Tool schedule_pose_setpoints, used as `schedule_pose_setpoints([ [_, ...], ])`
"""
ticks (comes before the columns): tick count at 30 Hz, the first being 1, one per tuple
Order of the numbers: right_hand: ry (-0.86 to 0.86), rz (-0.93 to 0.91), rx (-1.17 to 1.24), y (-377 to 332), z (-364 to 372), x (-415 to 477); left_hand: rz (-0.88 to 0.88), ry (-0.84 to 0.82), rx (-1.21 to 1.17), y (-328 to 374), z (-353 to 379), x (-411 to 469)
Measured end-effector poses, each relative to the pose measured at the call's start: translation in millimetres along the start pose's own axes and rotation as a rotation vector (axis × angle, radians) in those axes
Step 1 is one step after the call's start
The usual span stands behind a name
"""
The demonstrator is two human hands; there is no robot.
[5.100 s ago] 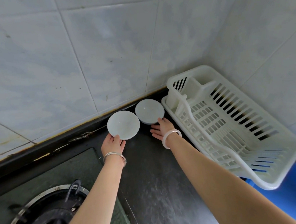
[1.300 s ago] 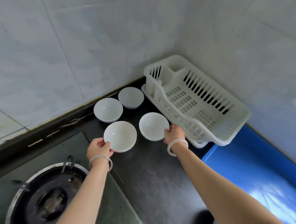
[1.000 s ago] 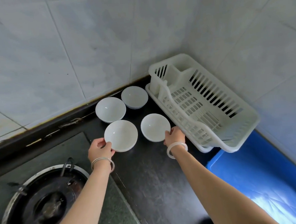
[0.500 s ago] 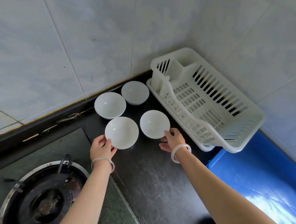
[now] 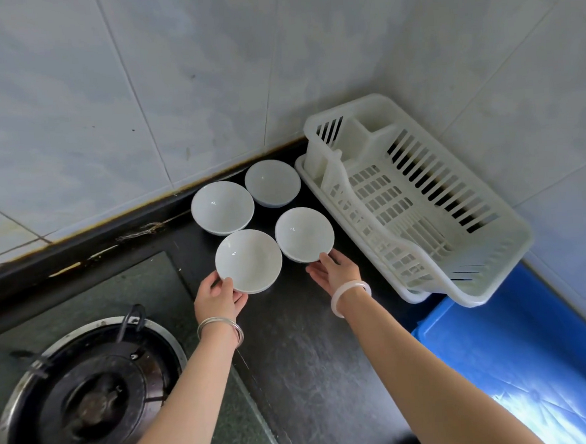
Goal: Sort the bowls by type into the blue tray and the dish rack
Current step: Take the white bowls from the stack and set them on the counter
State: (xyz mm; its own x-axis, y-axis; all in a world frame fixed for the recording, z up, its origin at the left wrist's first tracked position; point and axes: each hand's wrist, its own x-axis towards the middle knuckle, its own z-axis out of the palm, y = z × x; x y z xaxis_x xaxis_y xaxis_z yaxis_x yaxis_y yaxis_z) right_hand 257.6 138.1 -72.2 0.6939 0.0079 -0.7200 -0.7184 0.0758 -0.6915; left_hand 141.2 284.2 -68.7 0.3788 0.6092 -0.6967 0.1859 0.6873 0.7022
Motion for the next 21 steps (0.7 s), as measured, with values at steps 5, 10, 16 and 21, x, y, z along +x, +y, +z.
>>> schedule_pose_setpoints([
  [5, 0.007, 0.0, -0.017, -8, 13, 10, -0.008, -0.002, -0.003, -1, 2, 1],
  [10, 0.019, 0.004, -0.034, -9, 14, 14, -0.002, 0.004, 0.006, -3, 2, 3],
  [16, -0.003, -0.007, -0.12, -9, 13, 11, -0.001, 0.009, 0.021, -3, 1, 3],
  [21, -0.067, 0.022, -0.2, -12, 11, 5, -0.034, -0.012, 0.017, -1, 0, 2],
])
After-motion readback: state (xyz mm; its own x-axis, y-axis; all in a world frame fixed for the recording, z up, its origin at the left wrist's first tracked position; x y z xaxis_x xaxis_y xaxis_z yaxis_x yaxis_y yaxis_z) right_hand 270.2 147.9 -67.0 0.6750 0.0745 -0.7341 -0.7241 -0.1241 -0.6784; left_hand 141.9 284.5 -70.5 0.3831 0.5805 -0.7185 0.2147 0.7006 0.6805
